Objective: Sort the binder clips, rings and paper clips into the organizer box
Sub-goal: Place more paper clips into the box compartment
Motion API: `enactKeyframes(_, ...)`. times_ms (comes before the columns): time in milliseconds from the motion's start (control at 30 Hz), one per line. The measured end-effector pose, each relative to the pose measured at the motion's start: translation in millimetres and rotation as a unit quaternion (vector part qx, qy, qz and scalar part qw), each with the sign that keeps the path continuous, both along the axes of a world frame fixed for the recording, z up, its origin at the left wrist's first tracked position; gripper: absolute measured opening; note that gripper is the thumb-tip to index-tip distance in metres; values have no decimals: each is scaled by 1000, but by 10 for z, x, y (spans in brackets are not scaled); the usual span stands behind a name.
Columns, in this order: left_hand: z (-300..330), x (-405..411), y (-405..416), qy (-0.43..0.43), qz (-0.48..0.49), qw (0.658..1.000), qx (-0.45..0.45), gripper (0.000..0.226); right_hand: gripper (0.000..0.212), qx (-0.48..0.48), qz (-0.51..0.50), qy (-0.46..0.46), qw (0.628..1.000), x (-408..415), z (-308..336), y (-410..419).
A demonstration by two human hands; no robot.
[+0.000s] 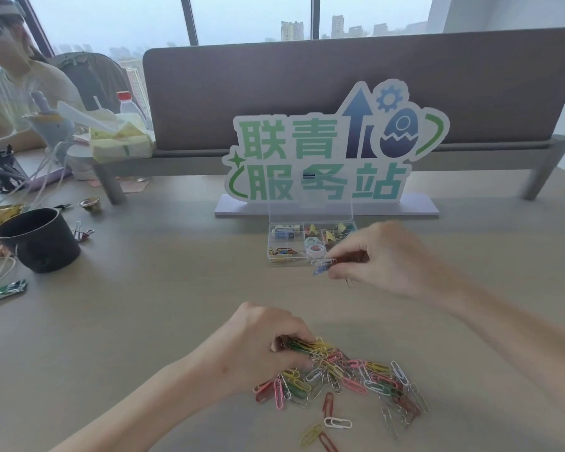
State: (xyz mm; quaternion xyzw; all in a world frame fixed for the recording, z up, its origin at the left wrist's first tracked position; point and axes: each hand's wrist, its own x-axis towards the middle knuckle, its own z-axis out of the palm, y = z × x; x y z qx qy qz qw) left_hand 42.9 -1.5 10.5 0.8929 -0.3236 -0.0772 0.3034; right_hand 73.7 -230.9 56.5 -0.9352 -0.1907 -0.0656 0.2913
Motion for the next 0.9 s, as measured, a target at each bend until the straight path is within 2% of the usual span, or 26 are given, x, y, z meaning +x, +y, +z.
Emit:
enactKeyframes(233, -4, -8, 12, 5, 1, 1000, -6, 22, 11, 10, -6, 24, 1000, 787, -23, 319)
enactKeyframes(433, 6, 15, 31, -1, -6, 1000, -10, 22, 12, -67, 13, 22, 997, 1266, -198, 484)
enactKeyframes(900, -49, 18, 28, -18, -28, 999, -20, 21, 11, -177, 44, -24, 983, 1399, -330, 536)
